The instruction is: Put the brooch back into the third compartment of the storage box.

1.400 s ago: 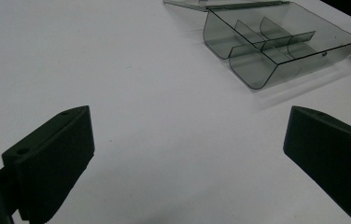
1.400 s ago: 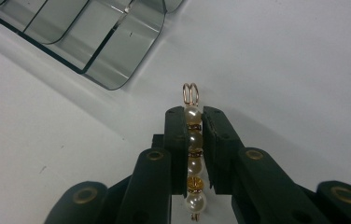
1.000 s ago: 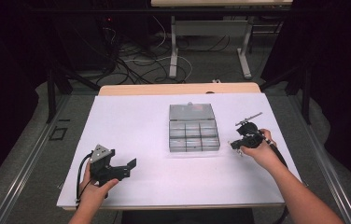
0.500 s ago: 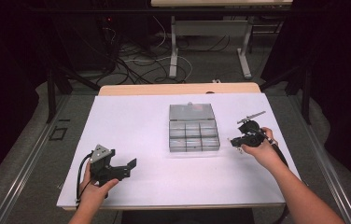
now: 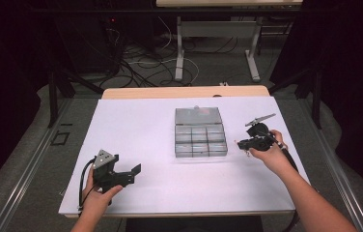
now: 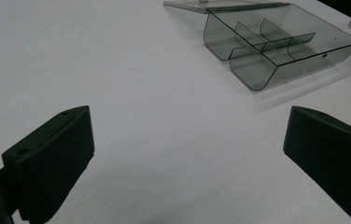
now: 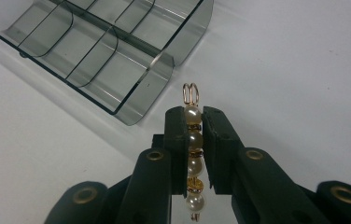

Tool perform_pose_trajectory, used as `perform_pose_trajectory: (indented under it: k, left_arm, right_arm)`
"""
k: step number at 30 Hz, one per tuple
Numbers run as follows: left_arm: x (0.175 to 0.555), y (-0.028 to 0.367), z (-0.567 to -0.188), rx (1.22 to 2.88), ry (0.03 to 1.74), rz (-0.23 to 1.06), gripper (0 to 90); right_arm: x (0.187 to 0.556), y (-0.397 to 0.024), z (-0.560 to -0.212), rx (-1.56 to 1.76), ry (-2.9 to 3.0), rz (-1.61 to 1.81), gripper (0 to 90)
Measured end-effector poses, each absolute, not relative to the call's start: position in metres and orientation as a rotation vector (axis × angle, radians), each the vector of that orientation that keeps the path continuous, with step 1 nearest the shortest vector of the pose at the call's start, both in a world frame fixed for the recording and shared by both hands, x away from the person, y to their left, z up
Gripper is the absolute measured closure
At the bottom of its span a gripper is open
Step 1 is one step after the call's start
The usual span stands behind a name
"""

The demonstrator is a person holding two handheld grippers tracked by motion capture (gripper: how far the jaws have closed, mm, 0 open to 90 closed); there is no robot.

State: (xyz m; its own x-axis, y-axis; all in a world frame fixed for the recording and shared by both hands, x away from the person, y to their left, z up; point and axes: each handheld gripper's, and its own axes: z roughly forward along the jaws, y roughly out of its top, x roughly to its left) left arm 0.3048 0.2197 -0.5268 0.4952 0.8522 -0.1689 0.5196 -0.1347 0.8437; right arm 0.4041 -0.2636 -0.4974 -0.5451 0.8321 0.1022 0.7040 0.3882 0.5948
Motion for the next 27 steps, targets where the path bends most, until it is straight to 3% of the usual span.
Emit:
perform_pose_trajectory:
  k: [27]
  left_arm:
    - [0.304,0.219,-0.527,1.794,1.137,0.443,1.8]
  right_arm:
    - [0.403,-0.26,-0.475,1.314,2.387,0.949,81.0]
